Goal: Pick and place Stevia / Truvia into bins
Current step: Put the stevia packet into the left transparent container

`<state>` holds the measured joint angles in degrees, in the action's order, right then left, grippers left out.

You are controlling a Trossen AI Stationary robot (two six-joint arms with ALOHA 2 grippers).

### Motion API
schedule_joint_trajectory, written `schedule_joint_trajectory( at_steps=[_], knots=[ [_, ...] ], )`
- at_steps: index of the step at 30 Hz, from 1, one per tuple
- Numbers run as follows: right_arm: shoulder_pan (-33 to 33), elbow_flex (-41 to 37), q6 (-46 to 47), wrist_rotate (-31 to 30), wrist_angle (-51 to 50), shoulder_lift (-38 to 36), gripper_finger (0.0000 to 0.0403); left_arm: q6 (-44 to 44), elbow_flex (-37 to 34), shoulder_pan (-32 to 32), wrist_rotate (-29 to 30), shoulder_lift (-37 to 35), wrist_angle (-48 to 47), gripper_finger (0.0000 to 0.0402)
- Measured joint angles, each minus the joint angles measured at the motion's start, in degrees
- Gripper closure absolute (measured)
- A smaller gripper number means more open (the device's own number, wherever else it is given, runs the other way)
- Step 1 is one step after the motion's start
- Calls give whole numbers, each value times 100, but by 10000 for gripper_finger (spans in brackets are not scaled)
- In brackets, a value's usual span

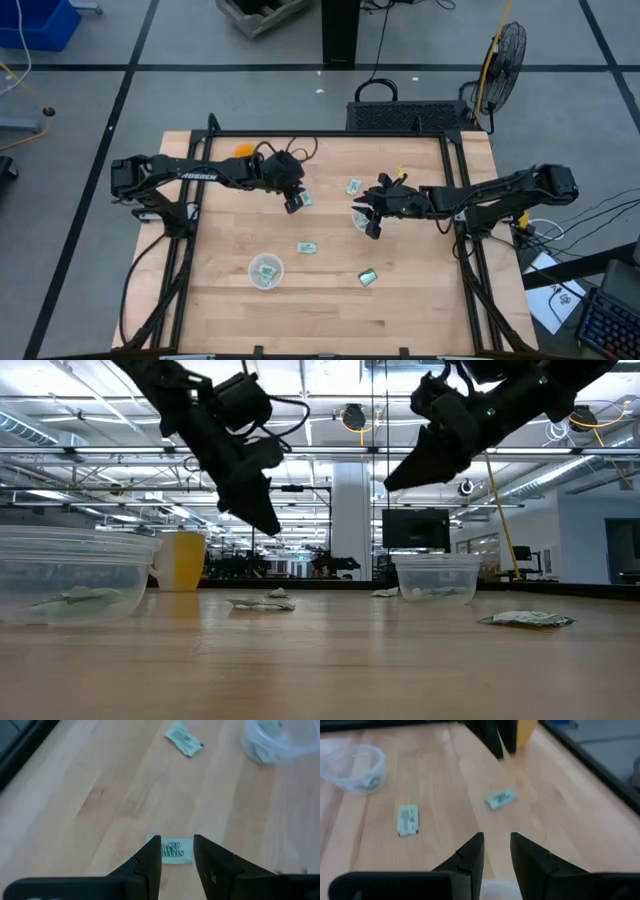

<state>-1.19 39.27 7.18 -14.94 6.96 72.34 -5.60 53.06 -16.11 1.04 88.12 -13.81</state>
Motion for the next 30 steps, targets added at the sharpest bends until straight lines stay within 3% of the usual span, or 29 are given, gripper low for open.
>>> schedule_joint_trajectory(
  at_steps=[7,14,19,30],
  knots=[
    [48,-2,-407,0,544,0,312,-423,-294,-178,-271,483,888,282],
    [45,-4,-659,4,920,0,312,-241,-300,-161,1,1270,1063,282],
    [45,-4,-801,4,950,0,312,-535,-296,-142,445,1293,1184,282],
    [45,-4,-796,4,946,0,312,-693,-297,-135,460,1301,1390,282]
  ],
)
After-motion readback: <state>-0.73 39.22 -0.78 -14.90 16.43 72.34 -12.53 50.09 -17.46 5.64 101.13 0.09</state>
